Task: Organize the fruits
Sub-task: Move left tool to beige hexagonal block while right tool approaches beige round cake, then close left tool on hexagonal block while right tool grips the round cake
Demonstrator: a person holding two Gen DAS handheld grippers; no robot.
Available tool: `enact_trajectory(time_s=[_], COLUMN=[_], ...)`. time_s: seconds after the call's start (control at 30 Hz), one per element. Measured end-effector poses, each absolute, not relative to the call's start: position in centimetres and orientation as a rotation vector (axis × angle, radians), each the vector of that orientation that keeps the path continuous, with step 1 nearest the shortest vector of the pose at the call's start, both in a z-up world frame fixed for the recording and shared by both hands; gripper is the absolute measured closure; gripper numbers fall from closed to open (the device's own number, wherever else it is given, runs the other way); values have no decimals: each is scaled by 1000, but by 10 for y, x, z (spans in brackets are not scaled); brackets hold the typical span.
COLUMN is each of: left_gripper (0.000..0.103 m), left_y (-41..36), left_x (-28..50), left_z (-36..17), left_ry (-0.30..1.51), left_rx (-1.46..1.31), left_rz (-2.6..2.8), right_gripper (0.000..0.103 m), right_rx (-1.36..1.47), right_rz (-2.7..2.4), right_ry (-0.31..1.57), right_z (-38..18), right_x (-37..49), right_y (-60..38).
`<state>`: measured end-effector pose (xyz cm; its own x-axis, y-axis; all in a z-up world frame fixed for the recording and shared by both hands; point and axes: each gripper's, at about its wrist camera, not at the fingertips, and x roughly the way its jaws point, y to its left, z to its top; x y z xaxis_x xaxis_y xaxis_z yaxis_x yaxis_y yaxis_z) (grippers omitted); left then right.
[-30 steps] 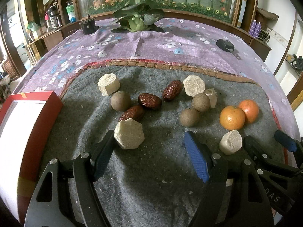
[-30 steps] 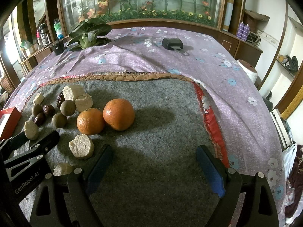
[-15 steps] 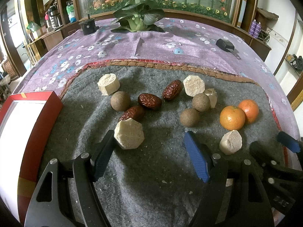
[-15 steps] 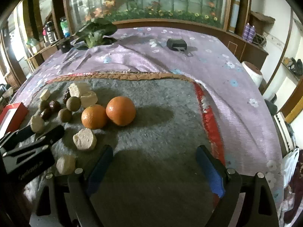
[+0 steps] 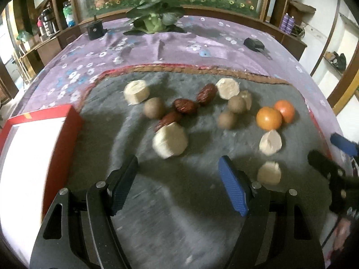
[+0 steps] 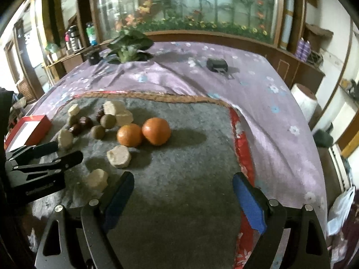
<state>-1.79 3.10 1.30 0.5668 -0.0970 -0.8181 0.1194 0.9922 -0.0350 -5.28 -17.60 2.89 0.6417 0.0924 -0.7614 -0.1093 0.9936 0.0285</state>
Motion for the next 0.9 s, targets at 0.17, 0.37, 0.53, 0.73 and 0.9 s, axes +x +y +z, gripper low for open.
enact_trajectory(time_s=[0.17, 0.37, 0.53, 0.73, 0.9], left_gripper=[28, 28, 28, 75, 75], left_y=[58, 51, 44, 40, 43], left_x=[-27, -18, -2, 8, 4], left_z=[27, 31, 22, 13, 15], left_ry=[957, 950, 972, 991, 983], left_rx=[5, 46, 53, 59, 58], left_rz=[-140, -148, -133, -161, -164], right_gripper=[14, 16, 20, 33, 33], right_rx=[-40, -41, -41, -26, -3], right_rz=[153, 193, 221, 285, 362], right_ry=[855, 863, 861, 888, 900], right_z=[32, 29, 29, 23, 20], right_x=[-55, -53, -54, -55, -58], right_y=[-164, -152, -148, -144, -136])
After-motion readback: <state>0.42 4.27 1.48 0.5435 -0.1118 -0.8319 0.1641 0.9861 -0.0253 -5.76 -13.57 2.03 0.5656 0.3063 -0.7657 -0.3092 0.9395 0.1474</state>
